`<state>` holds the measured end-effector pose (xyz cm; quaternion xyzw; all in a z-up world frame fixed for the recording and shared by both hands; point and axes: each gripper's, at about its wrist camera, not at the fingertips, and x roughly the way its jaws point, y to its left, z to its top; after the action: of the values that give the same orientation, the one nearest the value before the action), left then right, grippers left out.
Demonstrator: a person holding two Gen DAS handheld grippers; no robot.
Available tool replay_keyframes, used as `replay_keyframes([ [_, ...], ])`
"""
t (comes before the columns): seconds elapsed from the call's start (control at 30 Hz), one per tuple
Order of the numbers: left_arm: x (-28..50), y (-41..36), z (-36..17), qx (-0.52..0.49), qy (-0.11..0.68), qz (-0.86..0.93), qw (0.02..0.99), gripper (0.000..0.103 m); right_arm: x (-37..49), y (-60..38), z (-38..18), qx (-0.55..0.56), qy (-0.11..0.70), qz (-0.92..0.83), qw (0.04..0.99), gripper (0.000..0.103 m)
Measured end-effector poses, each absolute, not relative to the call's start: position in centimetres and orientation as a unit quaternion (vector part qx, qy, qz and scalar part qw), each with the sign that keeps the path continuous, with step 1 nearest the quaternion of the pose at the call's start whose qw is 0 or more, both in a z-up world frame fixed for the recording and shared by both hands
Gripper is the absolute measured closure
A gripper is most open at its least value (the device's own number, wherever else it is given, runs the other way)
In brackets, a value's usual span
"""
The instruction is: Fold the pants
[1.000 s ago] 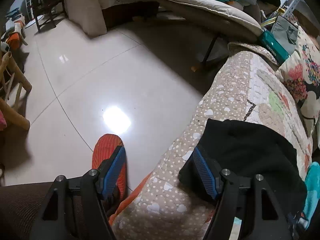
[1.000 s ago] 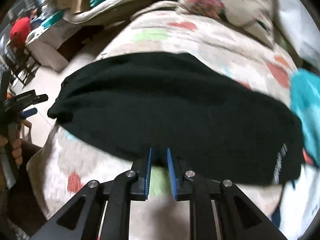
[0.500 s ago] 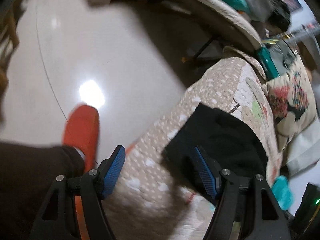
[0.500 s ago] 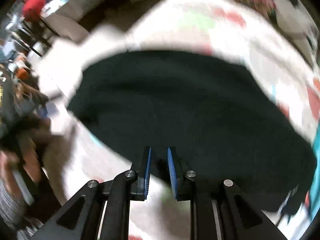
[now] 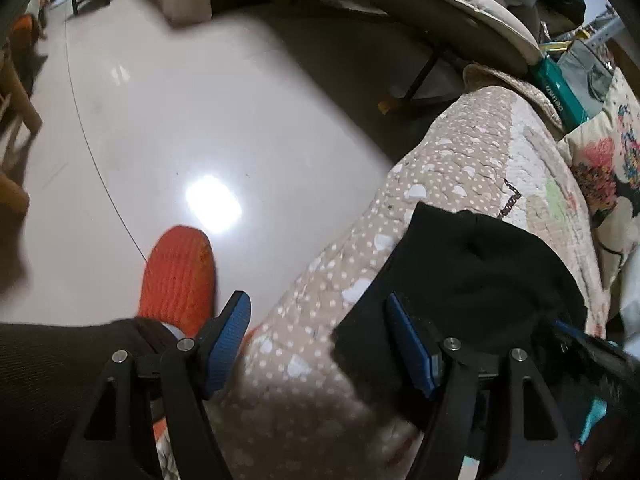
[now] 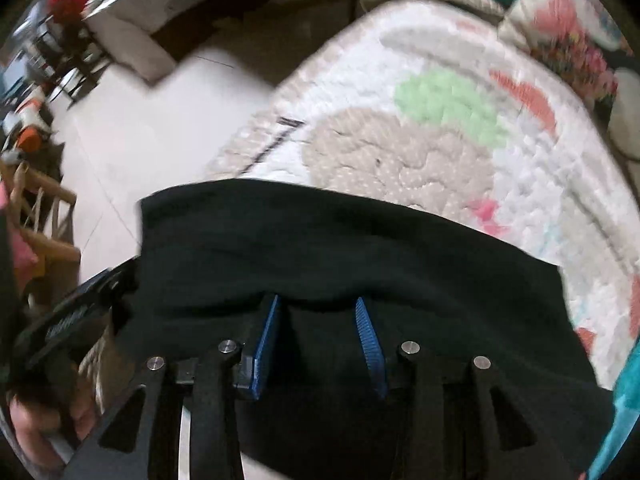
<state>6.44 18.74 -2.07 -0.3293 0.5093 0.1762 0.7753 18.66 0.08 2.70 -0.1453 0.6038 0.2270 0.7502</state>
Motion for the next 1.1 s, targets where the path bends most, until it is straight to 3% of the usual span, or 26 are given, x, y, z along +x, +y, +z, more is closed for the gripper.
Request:
replay_keyframes([
  [0.2, 6.3, 19.7, -2.1, -0.365, 0.504, 0.182, 0.761, 0.033, 21.5, 0.2, 4.4, -0.114, 0.606, 0.239, 0.750, 0.055],
  [0.4, 6.3, 18.7, 1.0, -0.340, 0.465, 0.181, 0.798, 0.033, 23.6, -7.7, 8.8, -0.093, 0.553, 0.171, 0.810, 0.055],
  [0.7, 7.0, 17.9, 0.6, -0.328, 0.481, 0.178, 0.793, 0.033, 26.5, -13.7, 4.1, -0.045, 0.592, 0.121, 0.796, 0.052],
  [0.73, 7.1, 18.1, 0.3, -0.332, 0.483, 0.180, 0.790, 0.033, 26.3, -13.8, 3.3, -0.050, 0.598, 0.117, 0.792, 0.062],
  [0.77, 7.2, 18.3, 0.1, -0.335, 0.485, 0.182, 0.787, 0.033, 26.2, -14.0, 2.9, -0.042, 0.599, 0.119, 0.790, 0.082],
  [0.83, 7.1, 18.6, -0.2, -0.339, 0.486, 0.189, 0.783, 0.033, 26.3, -14.7, 3.3, -0.023, 0.590, 0.123, 0.798, 0.092],
  [0.97, 6.8, 20.1, -0.5, -0.345, 0.486, 0.209, 0.775, 0.033, 27.9, -15.9, 4.5, -0.037, 0.566, 0.076, 0.820, 0.095],
  [1.03, 6.5, 20.9, -0.5, -0.352, 0.482, 0.222, 0.771, 0.033, 28.6, -15.4, 4.8, -0.094, 0.546, 0.026, 0.832, 0.102],
  [1.1, 6.3, 21.5, -0.4, -0.358, 0.478, 0.229, 0.768, 0.033, 29.0, -15.1, 5.2, -0.121, 0.530, 0.009, 0.839, 0.102],
])
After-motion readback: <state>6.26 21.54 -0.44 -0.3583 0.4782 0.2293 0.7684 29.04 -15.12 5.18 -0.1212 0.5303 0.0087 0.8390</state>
